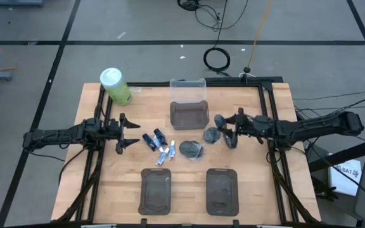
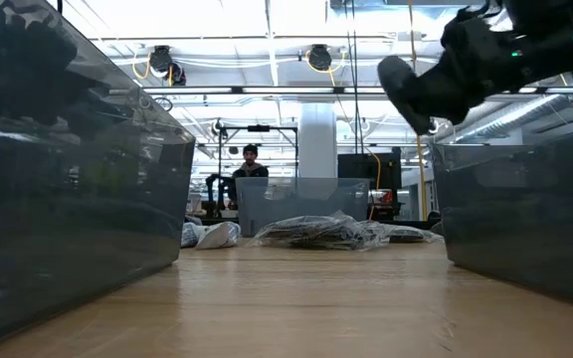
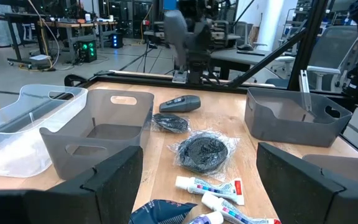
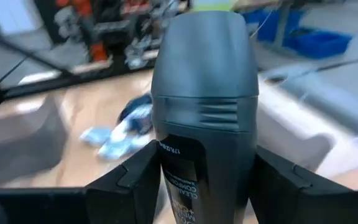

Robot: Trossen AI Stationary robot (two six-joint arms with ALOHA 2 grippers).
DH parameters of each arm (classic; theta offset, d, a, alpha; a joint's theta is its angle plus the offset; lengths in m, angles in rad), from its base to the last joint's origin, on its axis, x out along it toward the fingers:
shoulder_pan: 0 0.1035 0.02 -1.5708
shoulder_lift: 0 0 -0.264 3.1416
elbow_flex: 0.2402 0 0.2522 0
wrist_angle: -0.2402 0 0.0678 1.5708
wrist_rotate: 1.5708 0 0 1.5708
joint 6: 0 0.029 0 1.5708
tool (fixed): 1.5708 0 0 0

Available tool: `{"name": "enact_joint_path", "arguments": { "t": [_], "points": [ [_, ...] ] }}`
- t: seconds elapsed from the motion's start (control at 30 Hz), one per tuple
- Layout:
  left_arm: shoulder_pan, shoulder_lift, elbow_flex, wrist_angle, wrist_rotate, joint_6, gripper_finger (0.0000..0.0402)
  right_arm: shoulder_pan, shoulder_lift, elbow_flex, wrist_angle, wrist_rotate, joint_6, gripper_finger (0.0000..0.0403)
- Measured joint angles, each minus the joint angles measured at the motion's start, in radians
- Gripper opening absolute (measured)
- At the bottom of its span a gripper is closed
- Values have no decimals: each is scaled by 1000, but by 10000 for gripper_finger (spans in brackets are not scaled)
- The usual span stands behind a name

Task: Pick & Place Travel size toiletries
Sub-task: Put the right black deodorant into the transparent bin

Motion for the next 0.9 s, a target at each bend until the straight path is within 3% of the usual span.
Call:
{"name": "enact_joint_path", "arguments": {
  "t": [0.2,0.53,0.9],
  "points": [
    [0,0,0,0,0,0,306,-187,115,104,-17,-166,-45,185],
    [0,0,0,0,0,0,306,-449,441,468,-223,-444,-143,185],
    [0,0,0,0,0,0,306,-542,835,891,-353,-494,-238,184]
  ]
}}
